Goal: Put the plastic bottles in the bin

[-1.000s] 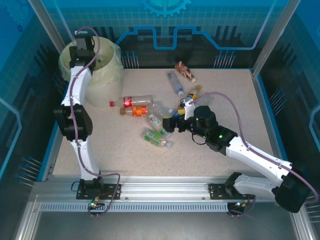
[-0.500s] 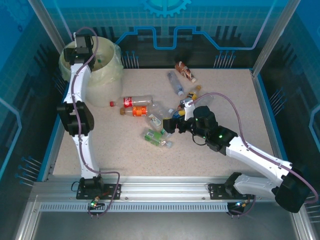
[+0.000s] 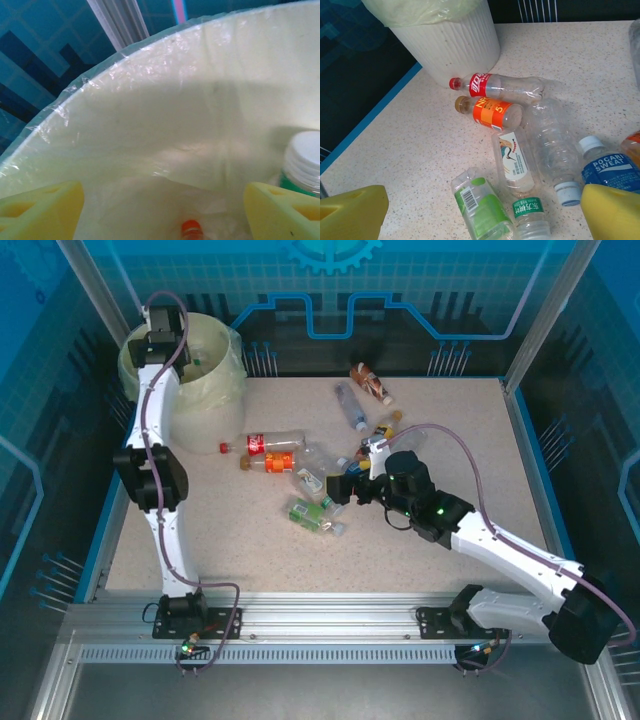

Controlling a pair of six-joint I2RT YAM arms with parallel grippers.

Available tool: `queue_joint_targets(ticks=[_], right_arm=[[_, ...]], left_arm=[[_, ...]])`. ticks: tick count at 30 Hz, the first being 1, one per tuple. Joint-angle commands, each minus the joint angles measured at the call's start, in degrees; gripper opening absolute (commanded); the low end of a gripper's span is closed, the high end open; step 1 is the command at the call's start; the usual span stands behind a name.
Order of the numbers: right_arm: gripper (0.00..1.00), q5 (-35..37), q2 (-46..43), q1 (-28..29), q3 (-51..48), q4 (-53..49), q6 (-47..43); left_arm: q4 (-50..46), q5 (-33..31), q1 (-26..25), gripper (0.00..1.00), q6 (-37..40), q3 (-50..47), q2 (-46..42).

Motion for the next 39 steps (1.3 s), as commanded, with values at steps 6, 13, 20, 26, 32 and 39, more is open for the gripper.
queue_joint_targets(ticks=[6, 13, 20, 26, 32, 39], right_arm=[[1.0, 3.6, 1.5, -2.2, 1.4, -2.7, 3.5], [1.0, 2.4, 3.2, -5.6, 0.1, -6.9, 1.4], [1.0, -2.4, 5.7, -11.2, 0.5, -14.5, -7.6], [1.0, -3.7, 9.2, -14.2, 2.1, -19.0, -13.5], [1.0, -7.5, 14.3, -16.5, 6.0, -23.4, -18.9], [1.0, -7.6, 20.5, -17.0, 10.1, -25.6, -23.2]], left_arm=[[-2.3, 11.4, -0.1, 0.92, -8.9, 1.6, -7.9], [-1.8, 25.3, -0.5, 0.99, -15.1, -0.3, -12.2], [8.6, 36.7, -1.9, 0.99, -20.9, -15.9, -21.9], [16.7, 43.5, -2.2, 0.99, -24.3, -27.9, -30.2], [20.6, 48.5, -2.2, 0.99, -27.4, -37.0, -37.4], [17.5, 50.0, -2.0, 0.99, -26.0, -44.0, -45.1]])
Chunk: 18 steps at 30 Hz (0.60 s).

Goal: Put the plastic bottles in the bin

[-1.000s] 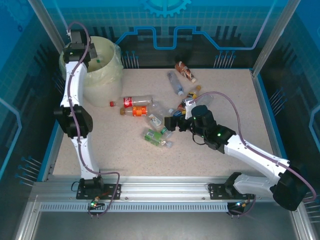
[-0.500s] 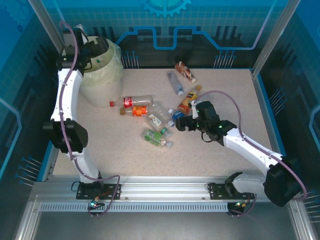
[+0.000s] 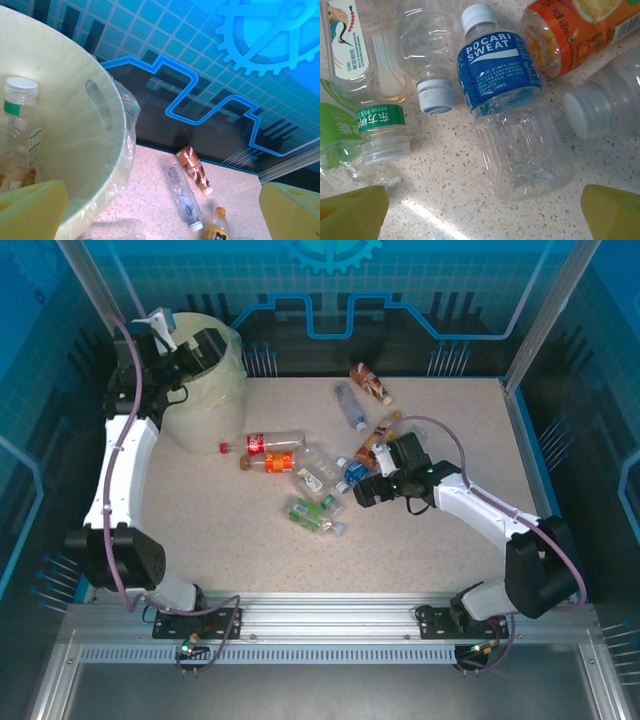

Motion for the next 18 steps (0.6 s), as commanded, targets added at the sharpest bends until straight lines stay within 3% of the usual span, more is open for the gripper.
queue_joint_targets(ticks=[1, 8, 18], right_arm=[[1.0, -1.3, 3.2, -1.2, 3.3, -3.8, -3.6], [0.99, -2.3, 11.8, -1.8, 9.9, -7.5, -5.0], [0.97, 1.9, 20.0, -1.6, 15.4, -11.3, -8.8]], left_arm=[[-2.2, 0.4, 0.1, 0.99, 0.0, -2.6, -4.4], [-0.2, 0.8, 0.2, 0.99, -4.6, -15.5, -12.2], [-5.0, 0.7, 0.2, 0.99, -3.1, -18.0, -14.3]])
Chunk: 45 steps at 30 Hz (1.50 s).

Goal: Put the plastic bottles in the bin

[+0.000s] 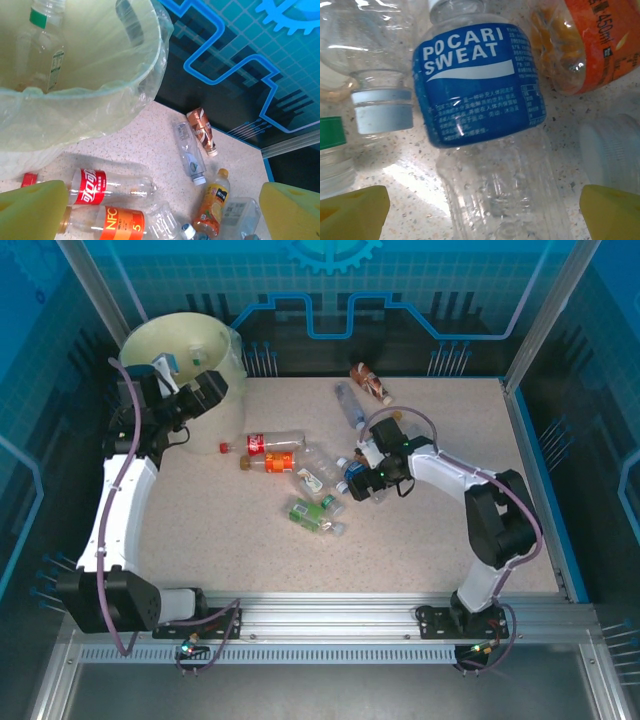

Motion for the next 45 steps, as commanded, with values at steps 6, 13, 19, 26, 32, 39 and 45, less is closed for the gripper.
queue_joint_targets(ticks=[6, 13, 19, 26, 32, 39, 45], right_arm=[[0.86, 1.8, 3.8, 1.1, 1.4, -4.9, -2.1], [0.83, 6.9, 6.1, 2.5, 1.2, -4.0, -0.8], [0.77, 8.0, 5.7, 3.6, 0.2, -2.2, -0.2], [0.65, 7.9, 1.8, 4.0, -1.9, -1.8, 0.5], [0.56, 7.0, -6.0, 4.6, -5.2, -0.1, 2.1], [0.5, 5.6, -15.0, 4.9, -8.4, 3.3, 6.0], [0.49, 0.5, -23.1, 3.7, -11.7, 7.8, 7.8]], left_arm=[[-2.4, 2.0, 0.2, 0.99, -0.9, -1.0, -1.2], [-3.3, 3.6, 0.2, 0.99, -1.9, -0.6, -0.3], [-2.2, 4.9, 0.1, 0.99, -3.0, -0.8, -0.2], [-1.9, 5.0, -0.3, 0.99, -5.6, -0.9, -0.1], [-0.8, 3.2, -5.3, 0.99, -4.9, -0.5, -0.3], [0.5, -0.6, -14.8, 0.99, -3.0, -0.1, 0.1], [3.7, -2.6, -24.3, 0.99, -3.2, -1.2, 2.0]])
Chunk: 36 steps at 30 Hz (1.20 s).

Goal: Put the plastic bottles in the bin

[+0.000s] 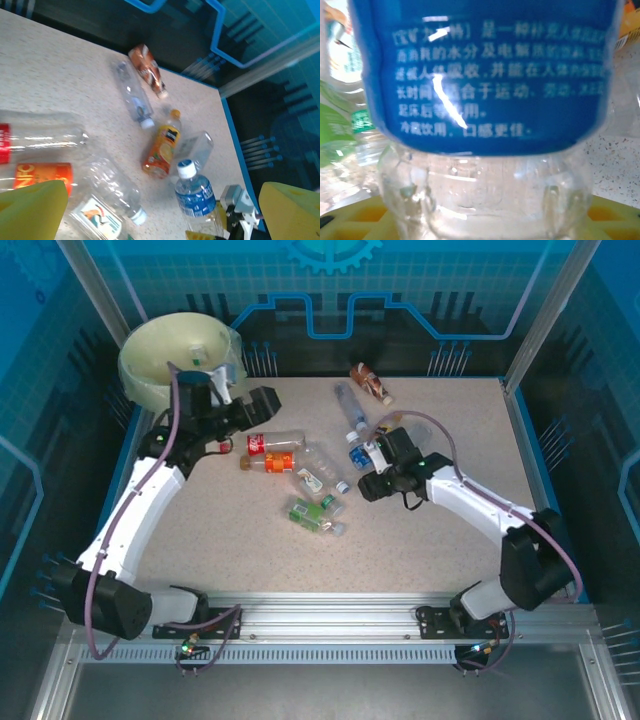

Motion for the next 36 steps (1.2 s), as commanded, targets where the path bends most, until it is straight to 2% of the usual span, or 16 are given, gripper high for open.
queue_joint_targets(ticks=[1, 4, 8, 11, 16, 21, 26, 30, 36], right_arm=[[0.49, -5.7, -4.2, -0.9, -1.6, 4.1, 2.5], [0.48, -11.3, -7.6, -2.6, -3.6, 7.0, 5.3], [0.48, -20.1, -10.6, -5.5, -7.5, 12.6, 10.6], [0.47, -26.4, -11.4, -7.9, -10.9, 17.6, 14.1], [0.47, -35.3, -12.1, -9.1, -13.2, 24.8, 18.7], [0.47, -39.5, -12.4, -9.2, -14.3, 30.5, 22.8], [0.47, -43.2, -12.5, -9.1, -15.7, 36.9, 26.8], [0.47, -46.6, -12.5, -8.8, -16.2, 42.4, 29.6], [0.48, -49.6, -12.5, -7.6, -14.8, 44.6, 30.5]], left_arm=[[4.6, -1.3, -4.0, 0.99, 0.2, -1.0, 1.6], [8.0, -0.1, -7.5, 0.99, -1.0, -2.2, 1.9], [6.9, -1.0, -10.7, 0.99, -2.7, -1.4, 3.5], [13.4, 6.8, -11.5, 0.99, -4.1, -3.3, 4.8], [21.5, 11.9, -14.7, 0.99, -5.2, -4.7, 7.5], [28.2, 15.2, -16.5, 0.99, -7.3, -5.1, 10.7], [28.2, 14.2, -17.0, 0.99, -7.3, -5.0, 12.0], [27.8, 16.3, -17.8, 0.99, -5.9, -4.2, 13.2], [28.4, 17.1, -18.7, 0.93, -4.3, -4.2, 14.1]])
